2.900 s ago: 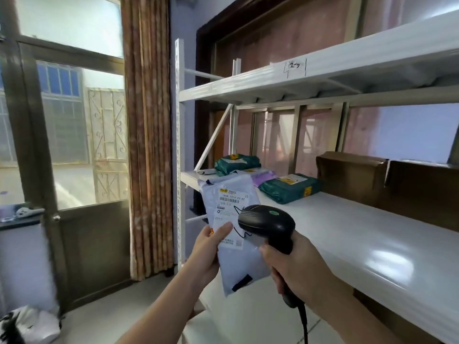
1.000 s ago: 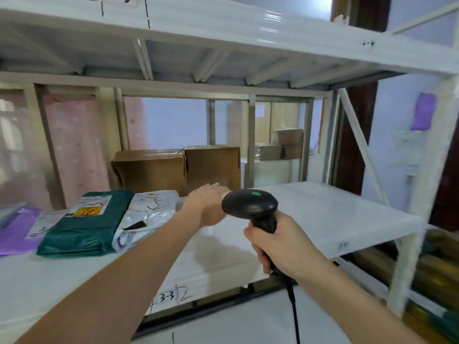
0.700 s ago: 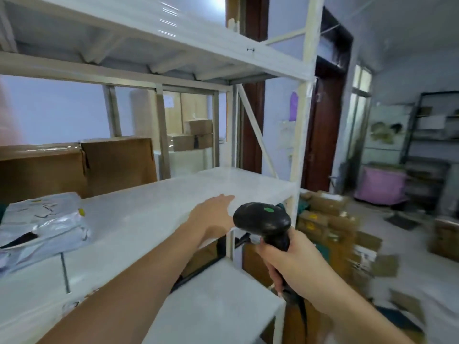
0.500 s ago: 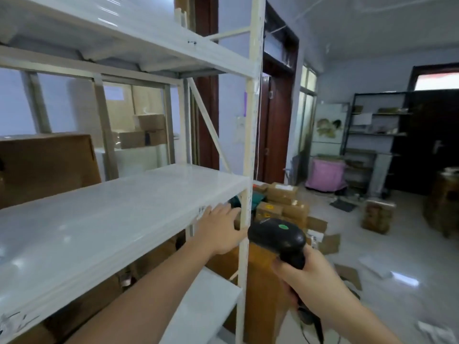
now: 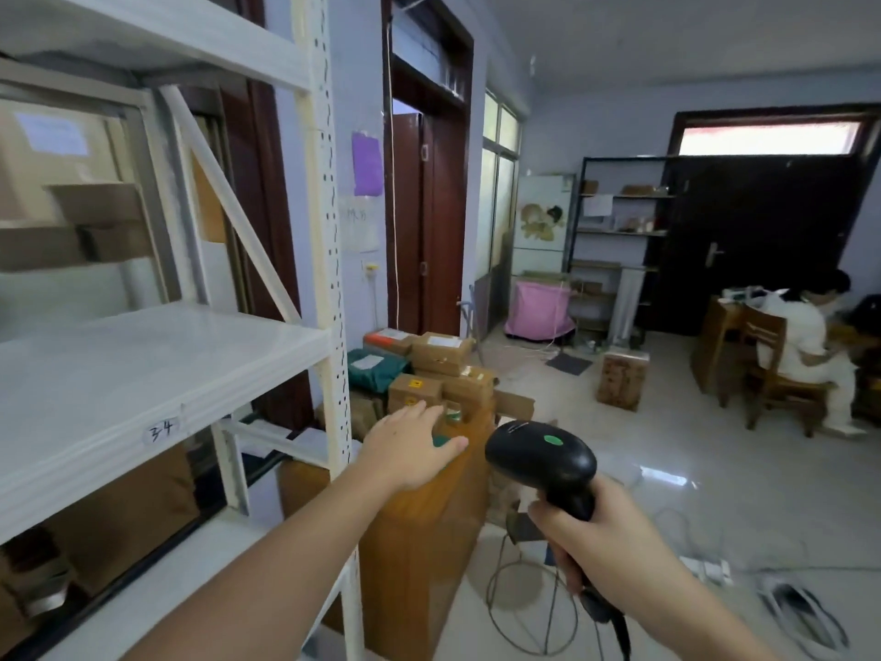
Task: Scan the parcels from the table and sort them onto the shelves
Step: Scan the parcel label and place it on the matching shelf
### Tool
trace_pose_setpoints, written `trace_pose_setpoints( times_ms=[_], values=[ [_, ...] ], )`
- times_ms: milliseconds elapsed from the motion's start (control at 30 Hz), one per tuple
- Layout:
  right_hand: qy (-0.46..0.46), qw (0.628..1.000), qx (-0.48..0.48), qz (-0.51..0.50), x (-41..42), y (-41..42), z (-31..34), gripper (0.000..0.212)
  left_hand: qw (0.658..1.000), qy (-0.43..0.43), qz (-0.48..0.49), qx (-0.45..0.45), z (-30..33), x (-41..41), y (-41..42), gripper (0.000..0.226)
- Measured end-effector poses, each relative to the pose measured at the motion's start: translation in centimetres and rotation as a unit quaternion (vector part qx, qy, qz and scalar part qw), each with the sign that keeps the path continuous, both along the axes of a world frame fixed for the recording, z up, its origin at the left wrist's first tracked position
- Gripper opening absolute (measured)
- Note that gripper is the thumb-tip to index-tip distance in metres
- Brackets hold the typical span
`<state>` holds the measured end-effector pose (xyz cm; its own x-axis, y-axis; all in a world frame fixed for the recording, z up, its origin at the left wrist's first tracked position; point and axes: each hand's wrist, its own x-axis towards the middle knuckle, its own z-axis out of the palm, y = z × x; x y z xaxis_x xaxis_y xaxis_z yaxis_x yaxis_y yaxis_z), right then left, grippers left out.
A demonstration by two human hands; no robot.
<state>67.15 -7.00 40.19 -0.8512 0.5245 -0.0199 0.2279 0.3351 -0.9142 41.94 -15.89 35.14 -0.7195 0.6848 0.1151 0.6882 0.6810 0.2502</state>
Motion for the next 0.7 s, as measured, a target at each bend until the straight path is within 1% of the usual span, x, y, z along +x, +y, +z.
trace_pose_setpoints(
  times_ms=[100, 167, 233, 367, 700],
  values=[
    [-0.007, 1.000, -0.002, 0.005, -1.6, 2.8, -0.9, 0.010, 1.000, -0.009, 0.009, -0.015, -1.8, -1.7, 2.5, 0.083],
    [-0.025, 1.000, 0.000, 0.011, -3.3, 4.4, -1.8, 0.008, 0.999, -0.022, 0.016, -0.028, -2.9, -3.1, 3.8, 0.083],
    [-0.036, 0.999, 0.001, 0.022, -5.3, 6.1, -2.7, 0.008, 0.998, -0.034, 0.025, -0.036, -4.0, -4.9, 5.0, 0.084],
    [-0.049, 0.998, 0.007, 0.025, -10.2, 9.4, -4.2, 0.015, 0.997, -0.033, 0.037, -0.052, -5.7, -9.5, 7.1, 0.085],
    [-0.053, 0.997, -0.019, 0.051, -21.0, 16.9, -6.3, 0.013, 0.995, -0.053, 0.036, -0.082, -7.8, -19.9, 13.2, 0.081]
  ],
)
